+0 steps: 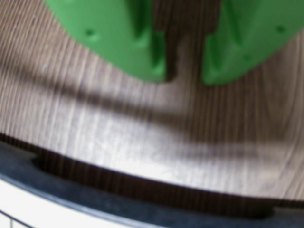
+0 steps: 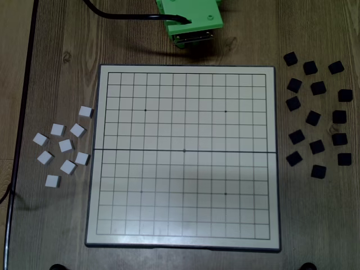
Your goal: Grasp a White stone and put it on the board on position (0,0).
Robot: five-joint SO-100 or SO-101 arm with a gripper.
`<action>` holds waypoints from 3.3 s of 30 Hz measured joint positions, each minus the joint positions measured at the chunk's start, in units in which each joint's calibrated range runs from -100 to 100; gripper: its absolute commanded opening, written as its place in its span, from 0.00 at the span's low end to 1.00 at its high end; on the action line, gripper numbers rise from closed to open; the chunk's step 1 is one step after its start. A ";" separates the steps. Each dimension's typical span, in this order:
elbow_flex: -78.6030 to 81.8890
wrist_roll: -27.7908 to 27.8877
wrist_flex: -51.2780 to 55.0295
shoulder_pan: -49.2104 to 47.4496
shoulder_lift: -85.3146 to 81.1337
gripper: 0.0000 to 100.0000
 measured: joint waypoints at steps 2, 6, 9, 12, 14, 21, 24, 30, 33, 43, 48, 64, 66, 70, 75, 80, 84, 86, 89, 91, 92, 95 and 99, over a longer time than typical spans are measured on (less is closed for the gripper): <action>0.00 0.10 0.00 0.43 0.00 0.08; 0.00 5.18 0.16 9.06 0.00 0.08; 0.00 6.64 0.16 11.00 0.00 0.08; 0.00 6.98 0.16 11.43 0.00 0.08; 0.00 7.03 0.16 11.43 0.00 0.08; 0.00 7.03 0.16 11.43 0.00 0.08; 0.00 7.03 0.16 11.43 0.00 0.08; 0.00 7.03 0.16 11.43 0.00 0.08; 0.00 7.03 0.16 11.43 0.00 0.08; 0.00 7.03 0.16 11.43 0.00 0.08; 0.00 6.94 0.16 11.43 0.00 0.07; -6.17 7.37 -4.60 19.62 18.45 0.06; -9.39 8.84 -5.71 20.92 23.56 0.06; -16.36 12.26 -6.03 24.15 34.79 0.06; -26.37 17.29 -5.39 29.00 45.84 0.06; -37.37 21.64 -5.32 32.99 54.79 0.06; -44.08 23.79 -5.32 34.93 60.18 0.06; -47.12 24.66 -5.32 35.90 62.47 0.06; -51.77 25.98 -5.32 37.41 66.30 0.07; -54.98 26.76 -5.24 38.17 69.04 0.07; -56.59 27.16 -5.00 38.49 70.41 0.07; -61.15 28.08 -4.68 39.25 74.52 0.07; -66.16 29.26 -4.68 39.57 79.45 0.09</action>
